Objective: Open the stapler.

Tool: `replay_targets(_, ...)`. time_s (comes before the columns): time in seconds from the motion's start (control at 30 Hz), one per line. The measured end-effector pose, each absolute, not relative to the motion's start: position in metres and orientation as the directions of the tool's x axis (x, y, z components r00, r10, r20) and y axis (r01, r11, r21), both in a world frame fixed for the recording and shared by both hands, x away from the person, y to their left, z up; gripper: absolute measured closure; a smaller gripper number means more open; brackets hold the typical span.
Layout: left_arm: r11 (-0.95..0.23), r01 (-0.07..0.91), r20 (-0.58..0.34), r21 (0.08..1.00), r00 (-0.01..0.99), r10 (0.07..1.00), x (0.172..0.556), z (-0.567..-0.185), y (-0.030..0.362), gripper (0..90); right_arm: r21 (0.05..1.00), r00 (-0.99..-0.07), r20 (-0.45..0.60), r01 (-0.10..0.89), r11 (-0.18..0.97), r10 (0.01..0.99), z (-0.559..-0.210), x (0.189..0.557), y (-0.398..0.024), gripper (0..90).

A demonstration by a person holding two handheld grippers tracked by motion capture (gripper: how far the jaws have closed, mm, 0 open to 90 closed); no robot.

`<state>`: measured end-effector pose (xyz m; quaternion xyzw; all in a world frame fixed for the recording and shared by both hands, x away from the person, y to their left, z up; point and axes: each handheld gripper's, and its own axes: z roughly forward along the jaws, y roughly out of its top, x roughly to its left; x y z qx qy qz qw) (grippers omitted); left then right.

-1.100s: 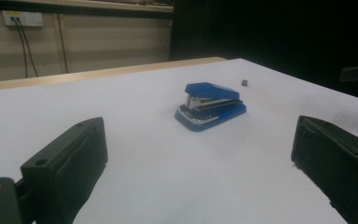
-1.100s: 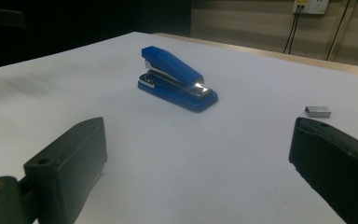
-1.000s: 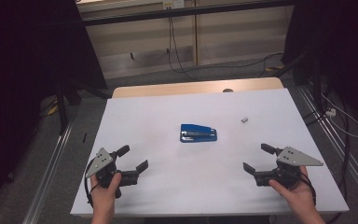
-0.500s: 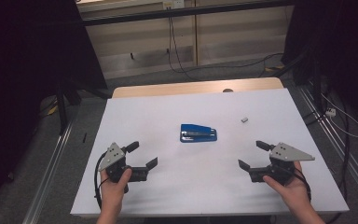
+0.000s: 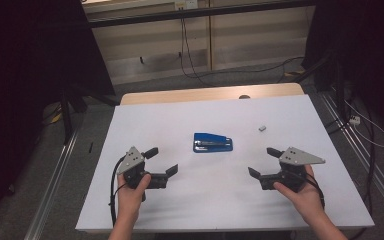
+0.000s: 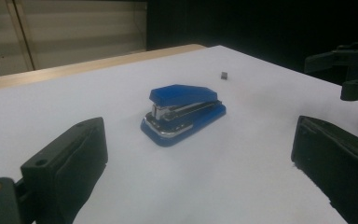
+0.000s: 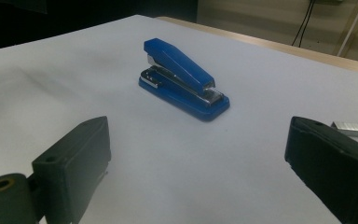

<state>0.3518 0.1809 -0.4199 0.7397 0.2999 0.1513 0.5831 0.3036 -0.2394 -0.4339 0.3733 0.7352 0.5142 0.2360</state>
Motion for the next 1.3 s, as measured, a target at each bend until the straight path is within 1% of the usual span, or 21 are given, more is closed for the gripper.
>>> replay_targets(0.37,-0.145,0.28,-0.139,0.949,0.785,0.603,0.363,-0.42,0.166,3.6,0.93,-0.623,0.047,0.312,0.193,0.781,-0.431,0.319,-0.222,8.3)
replay_targets(0.47,-0.147,0.287,-0.145,0.947,0.786,0.601,0.368,-0.42,0.161,3.6,0.93,-0.636,0.055,0.313,0.193,0.77,-0.43,0.324,-0.216,13.1)
replay_targets(0.57,-0.152,0.286,-0.141,0.946,0.788,0.6,0.371,-0.42,0.158,3.6,0.929,-0.635,0.064,0.32,0.186,0.77,-0.43,0.328,-0.213,14.4)
replay_targets(0.6,-0.152,0.293,-0.148,0.944,0.788,0.598,0.374,-0.42,0.155,3.6,0.929,-0.642,0.073,0.323,0.183,0.764,-0.43,0.331,-0.211,17.7)
replay_targets(0.67,-0.148,0.297,-0.155,0.943,0.787,0.597,0.375,-0.42,0.154,3.6,0.928,-0.64,0.074,0.325,0.183,0.765,-0.43,0.332,-0.21,17.8)
replay_targets(0.7,-0.157,0.3,-0.15,0.941,0.787,0.599,0.378,-0.421,0.151,3.5,0.926,-0.64,0.085,0.333,0.176,0.764,-0.43,0.335,-0.207,22.8)
replay_targets(0.73,-0.158,0.3,-0.15,0.941,0.785,0.601,0.379,-0.421,0.151,3.6,0.926,-0.642,0.089,0.334,0.173,0.762,-0.43,0.336,-0.206,25.2)
replay_targets(0.83,-0.15,0.307,-0.161,0.94,0.784,0.6,0.383,-0.423,0.149,3.7,0.926,-0.643,0.087,0.335,0.177,0.761,-0.429,0.339,-0.203,27.5)
replay_targets(0.87,-0.147,0.312,-0.165,0.939,0.78,0.604,0.385,-0.423,0.148,3.7,0.923,-0.644,0.086,0.339,0.183,0.76,-0.429,0.343,-0.201,34.5)
replay_targets(0.9,-0.147,0.312,-0.165,0.939,0.78,0.604,0.385,-0.423,0.148,3.7,0.923,-0.644,0.086,0.339,0.183,0.76,-0.429,0.343,-0.201,34.5)
replay_targets(0.93,-0.141,0.316,-0.17,0.938,0.776,0.607,0.388,-0.424,0.147,3.8,0.92,-0.644,0.094,0.347,0.18,0.76,-0.43,0.346,-0.199,39.3)
replay_targets(0.97,-0.146,0.32,-0.17,0.936,0.775,0.609,0.39,-0.424,0.146,3.7,0.919,-0.644,0.099,0.352,0.179,0.758,-0.43,0.348,-0.197,42.1)
replay_targets(1.0,-0.146,0.32,-0.17,0.936,0.775,0.609,0.39,-0.424,0.146,3.8,0.919,-0.644,0.099,0.352,0.179,0.758,-0.43,0.348,-0.197,42.1)
replay_targets(1.03,-0.148,0.318,-0.166,0.936,0.774,0.611,0.391,-0.424,0.146,3.8,0.916,-0.647,0.113,0.362,0.173,0.754,-0.432,0.352,-0.194,48.2)
replay_targets(1.07,-0.15,0.319,-0.166,0.936,0.774,0.61,0.394,-0.423,0.144,3.7,0.916,-0.649,0.112,0.362,0.176,0.753,-0.432,0.354,-0.192,50.1)
replay_targets(1.1,-0.15,0.319,-0.166,0.936,0.774,0.61,0.394,-0.423,0.144,3.7,0.916,-0.649,0.112,0.362,0.176,0.753,-0.432,0.354,-0.192,50.1)
replay_targets(1.17,-0.153,0.327,-0.172,0.932,0.775,0.608,0.397,-0.423,0.142,3.8,0.91,-0.653,0.108,0.368,0.189,0.75,-0.433,0.357,-0.187,54.7)
replay_targets(1.2,-0.166,0.331,-0.166,0.929,0.773,0.613,0.398,-0.423,0.141,3.9,0.906,-0.66,0.1,0.369,0.206,0.745,-0.433,0.361,-0.182,59.8)
replay_targets(1.23,-0.173,0.33,-0.161,0.928,0.773,0.614,0.399,-0.424,0.139,3.9,0.906,-0.66,0.1,0.369,0.206,0.745,-0.433,0.361,-0.182,59.8)
replay_targets(1.27,-0.175,0.333,-0.162,0.927,0.773,0.613,0.401,-0.424,0.137,3.9,0.904,-0.664,0.107,0.375,0.205,0.74,-0.434,0.364,-0.177,66.1)
replay_targets(1.3,-0.167,0.338,-0.172,0.926,0.772,0.612,0.402,-0.425,0.136,3.9,0.902,-0.667,0.108,0.377,0.209,0.737,-0.434,0.366,-0.176,69.2)
